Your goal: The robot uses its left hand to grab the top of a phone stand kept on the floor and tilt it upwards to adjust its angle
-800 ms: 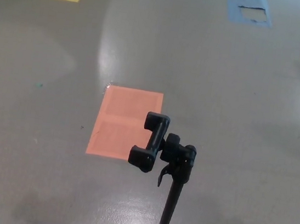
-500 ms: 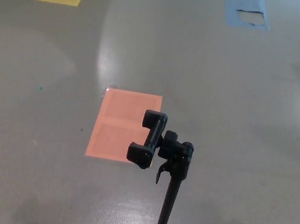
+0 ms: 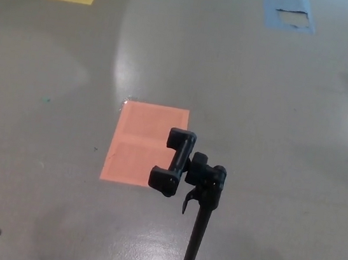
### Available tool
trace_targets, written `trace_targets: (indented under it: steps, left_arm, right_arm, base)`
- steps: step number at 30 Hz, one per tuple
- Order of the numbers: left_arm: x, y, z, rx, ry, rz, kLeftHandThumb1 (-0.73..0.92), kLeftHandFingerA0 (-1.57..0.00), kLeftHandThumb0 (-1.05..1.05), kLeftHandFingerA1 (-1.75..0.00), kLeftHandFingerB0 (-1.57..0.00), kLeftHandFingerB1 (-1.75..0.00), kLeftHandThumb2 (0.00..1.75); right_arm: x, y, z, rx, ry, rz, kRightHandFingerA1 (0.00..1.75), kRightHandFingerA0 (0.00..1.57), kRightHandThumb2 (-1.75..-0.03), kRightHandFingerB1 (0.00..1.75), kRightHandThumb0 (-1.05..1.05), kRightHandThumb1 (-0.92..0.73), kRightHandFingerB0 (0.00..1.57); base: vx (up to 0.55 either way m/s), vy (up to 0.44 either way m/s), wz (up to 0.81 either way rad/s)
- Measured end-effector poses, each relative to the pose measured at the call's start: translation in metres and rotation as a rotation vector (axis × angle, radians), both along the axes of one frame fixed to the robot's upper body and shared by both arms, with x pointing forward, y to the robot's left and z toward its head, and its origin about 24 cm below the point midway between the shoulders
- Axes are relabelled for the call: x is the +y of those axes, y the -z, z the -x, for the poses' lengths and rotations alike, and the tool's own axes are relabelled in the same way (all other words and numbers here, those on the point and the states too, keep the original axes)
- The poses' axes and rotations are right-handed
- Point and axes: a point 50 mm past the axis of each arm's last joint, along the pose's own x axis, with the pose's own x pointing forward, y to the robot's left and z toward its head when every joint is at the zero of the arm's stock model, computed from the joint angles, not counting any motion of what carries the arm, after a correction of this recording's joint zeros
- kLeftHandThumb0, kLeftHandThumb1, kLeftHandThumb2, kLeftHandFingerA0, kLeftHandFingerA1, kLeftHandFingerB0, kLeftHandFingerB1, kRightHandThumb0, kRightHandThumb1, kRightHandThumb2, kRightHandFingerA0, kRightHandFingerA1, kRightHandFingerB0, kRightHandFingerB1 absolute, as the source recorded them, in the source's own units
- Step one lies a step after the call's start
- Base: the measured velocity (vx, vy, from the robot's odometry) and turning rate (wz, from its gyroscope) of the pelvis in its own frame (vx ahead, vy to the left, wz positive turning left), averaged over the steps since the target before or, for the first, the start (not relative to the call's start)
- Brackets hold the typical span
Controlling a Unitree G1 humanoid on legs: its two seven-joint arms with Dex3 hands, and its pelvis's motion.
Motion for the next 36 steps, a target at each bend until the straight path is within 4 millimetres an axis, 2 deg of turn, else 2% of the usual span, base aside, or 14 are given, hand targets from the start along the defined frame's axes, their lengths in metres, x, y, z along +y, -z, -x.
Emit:
trace_targets:
  steps: [3, 4, 7, 8, 12, 13, 16, 17, 18, 19, 22, 23, 30, 36]
  left_arm:
    - [-0.011, -0.017, -0.016, -0.103, 0.117, -0.031, 0.74, -0.05, -0.75, -0.42, -0.02, -0.26, 1.1]
    - [-0.012, -0.02, -0.019, -0.119, 0.136, -0.038, 0.92, -0.17, -0.77, -0.31, -0.03, -0.17, 0.72]
    - [-0.019, -0.037, -0.03, -0.199, 0.235, -0.077, 0.92, -0.17, -0.76, -0.3, -0.03, -0.16, 0.72]
    - [-0.021, -0.044, -0.033, -0.227, 0.277, -0.099, 0.75, -0.19, -0.78, -0.48, 0.0, -0.23, 1.1]
    - [-0.033, -0.063, -0.041, -0.306, 0.403, -0.154, 0.74, -0.1, -0.79, -0.42, -0.01, -0.23, 1.07]
    - [-0.037, -0.068, -0.043, -0.327, 0.435, -0.169, 0.91, -0.21, -0.81, -0.29, -0.02, -0.18, 0.7]
    - [-0.045, -0.08, -0.045, -0.383, 0.512, -0.205, 0.91, -0.22, -0.79, -0.3, -0.02, -0.18, 0.69]
    - [-0.047, -0.082, -0.045, -0.397, 0.527, -0.211, 0.71, -0.13, -0.81, -0.43, 0.0, -0.21, 1.06]
    - [-0.052, -0.087, -0.046, -0.423, 0.558, -0.221, 0.71, -0.13, -0.81, -0.43, 0.0, -0.21, 1.06]
    - [-0.055, -0.092, -0.047, -0.449, 0.59, -0.233, 0.85, -0.22, -0.81, -0.29, 0.0, -0.2, 0.66]
    - [-0.064, -0.103, -0.048, -0.502, 0.646, -0.251, 0.56, -0.18, -0.78, -0.43, -0.02, -0.2, 0.9]
    - [-0.066, -0.105, -0.049, -0.511, 0.654, -0.252, 0.52, -0.28, -0.63, -0.31, -0.01, -0.24, 0.56]
    - [-0.081, -0.121, -0.051, -0.599, 0.722, -0.245, 0.3, -0.11, -0.28, -0.43, 0.0, -0.24, 0.67]
    - [-0.091, -0.138, -0.057, -0.662, 0.78, -0.288, 0.42, -0.07, -0.18, -0.36, 0.0, -0.19, 0.66]
  right_arm:
    - [-0.001, -0.003, -0.004, -0.01, -0.006, 0.007, 0.38, 0.21, -0.63, 0.3, -0.66, -0.75, 0.19]
    - [-0.001, -0.004, -0.005, -0.012, -0.008, 0.008, 0.38, 0.21, -0.63, 0.3, -0.66, -0.75, 0.19]
    - [-0.002, -0.007, -0.009, -0.022, -0.016, 0.016, 0.37, 0.2, -0.63, 0.3, -0.66, -0.75, 0.19]
    - [-0.001, -0.008, -0.011, -0.026, -0.02, 0.018, 0.36, 0.18, -0.63, 0.3, -0.66, -0.74, 0.21]
    - [-0.002, -0.01, -0.014, -0.033, -0.023, 0.021, 0.36, 0.19, -0.63, 0.3, -0.65, -0.75, 0.18]
    - [-0.002, -0.01, -0.014, -0.033, -0.024, 0.022, 0.36, 0.19, -0.62, 0.3, -0.65, -0.74, 0.18]
    - [-0.002, -0.01, -0.014, -0.032, -0.027, 0.022, 0.37, 0.2, -0.62, 0.3, -0.65, -0.74, 0.19]
    - [-0.002, -0.01, -0.015, -0.032, -0.027, 0.023, 0.36, 0.2, -0.62, 0.3, -0.65, -0.74, 0.19]
    - [-0.002, -0.011, -0.015, -0.033, -0.028, 0.024, 0.36, 0.2, -0.62, 0.3, -0.65, -0.74, 0.19]
    - [-0.002, -0.011, -0.016, -0.035, -0.03, 0.025, 0.35, 0.19, -0.63, 0.29, -0.64, -0.75, 0.19]
    - [-0.003, -0.012, -0.017, -0.035, -0.031, 0.029, 0.36, 0.17, -0.65, 0.31, -0.65, -0.75, 0.2]
    - [-0.003, -0.012, -0.017, -0.035, -0.031, 0.03, 0.36, 0.19, -0.63, 0.29, -0.64, -0.75, 0.18]
    - [-0.005, -0.013, -0.017, -0.031, -0.034, 0.031, 0.35, 0.19, -0.63, 0.29, -0.64, -0.76, 0.18]
    - [-0.004, -0.014, -0.019, -0.028, -0.047, 0.035, 0.36, 0.19, -0.63, 0.29, -0.65, -0.76, 0.19]
  base:
    - [0.0, 0.0, 0.0]
    - [0.0, 0.0, 0.0]
    - [0.0, 0.0, 0.0]
    - [0.0, 0.0, 0.0]
    - [0.0, 0.0, 0.0]
    - [0.0, 0.0, 0.0]
    - [0.0, 0.0, 0.0]
    - [0.0, 0.0, 0.0]
    - [0.0, 0.0, 0.0]
    - [0.0, 0.0, 0.0]
    - [0.0, 0.0, 0.0]
    - [0.0, 0.0, 0.0]
    - [0.0, 0.0, 0.0]
    - [0.0, 0.0, 0.0]
